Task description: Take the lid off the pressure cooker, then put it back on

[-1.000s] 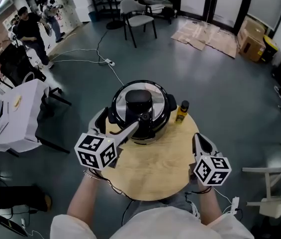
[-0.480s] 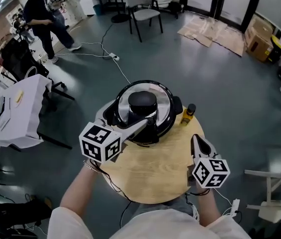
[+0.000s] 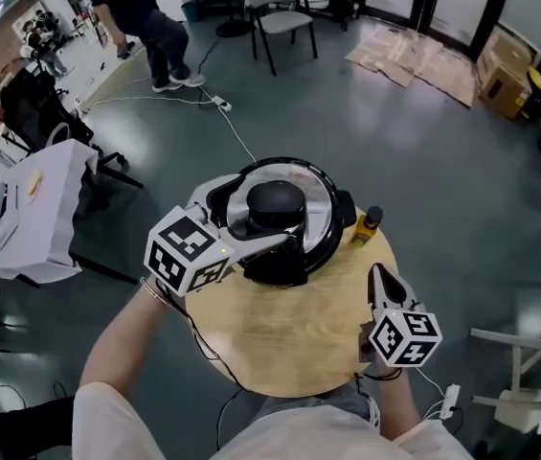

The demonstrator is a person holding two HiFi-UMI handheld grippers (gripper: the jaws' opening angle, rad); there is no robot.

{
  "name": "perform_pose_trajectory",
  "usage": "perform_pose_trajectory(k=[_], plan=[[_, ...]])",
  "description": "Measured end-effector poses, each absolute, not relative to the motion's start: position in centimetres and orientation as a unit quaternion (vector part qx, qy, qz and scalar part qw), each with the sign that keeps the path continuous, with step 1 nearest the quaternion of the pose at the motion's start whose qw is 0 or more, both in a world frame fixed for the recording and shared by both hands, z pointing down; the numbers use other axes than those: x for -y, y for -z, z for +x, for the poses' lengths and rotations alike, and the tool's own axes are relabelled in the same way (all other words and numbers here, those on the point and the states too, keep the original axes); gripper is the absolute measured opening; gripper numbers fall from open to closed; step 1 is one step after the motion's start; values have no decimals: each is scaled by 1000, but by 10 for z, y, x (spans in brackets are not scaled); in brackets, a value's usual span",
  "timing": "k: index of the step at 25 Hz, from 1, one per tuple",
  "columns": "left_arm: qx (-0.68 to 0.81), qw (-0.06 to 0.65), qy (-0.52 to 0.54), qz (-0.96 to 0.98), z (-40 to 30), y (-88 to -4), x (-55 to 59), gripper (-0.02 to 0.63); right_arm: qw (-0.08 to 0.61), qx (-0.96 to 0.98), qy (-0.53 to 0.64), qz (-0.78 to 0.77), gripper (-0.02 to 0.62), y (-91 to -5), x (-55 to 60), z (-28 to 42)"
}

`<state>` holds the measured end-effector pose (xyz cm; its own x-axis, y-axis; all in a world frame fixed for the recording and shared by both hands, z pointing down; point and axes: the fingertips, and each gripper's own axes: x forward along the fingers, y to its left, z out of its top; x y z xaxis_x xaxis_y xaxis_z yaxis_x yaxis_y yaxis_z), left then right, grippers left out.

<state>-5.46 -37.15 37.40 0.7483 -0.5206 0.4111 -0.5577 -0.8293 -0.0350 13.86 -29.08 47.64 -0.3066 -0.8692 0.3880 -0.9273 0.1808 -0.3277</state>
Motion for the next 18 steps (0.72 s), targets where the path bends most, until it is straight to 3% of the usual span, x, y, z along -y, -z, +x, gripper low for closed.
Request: perform_pose_trajectory(k=[18], plan=[[95, 17, -345, 934, -28, -404, 387, 437, 73, 759, -289, 579, 2, -508, 301, 134]])
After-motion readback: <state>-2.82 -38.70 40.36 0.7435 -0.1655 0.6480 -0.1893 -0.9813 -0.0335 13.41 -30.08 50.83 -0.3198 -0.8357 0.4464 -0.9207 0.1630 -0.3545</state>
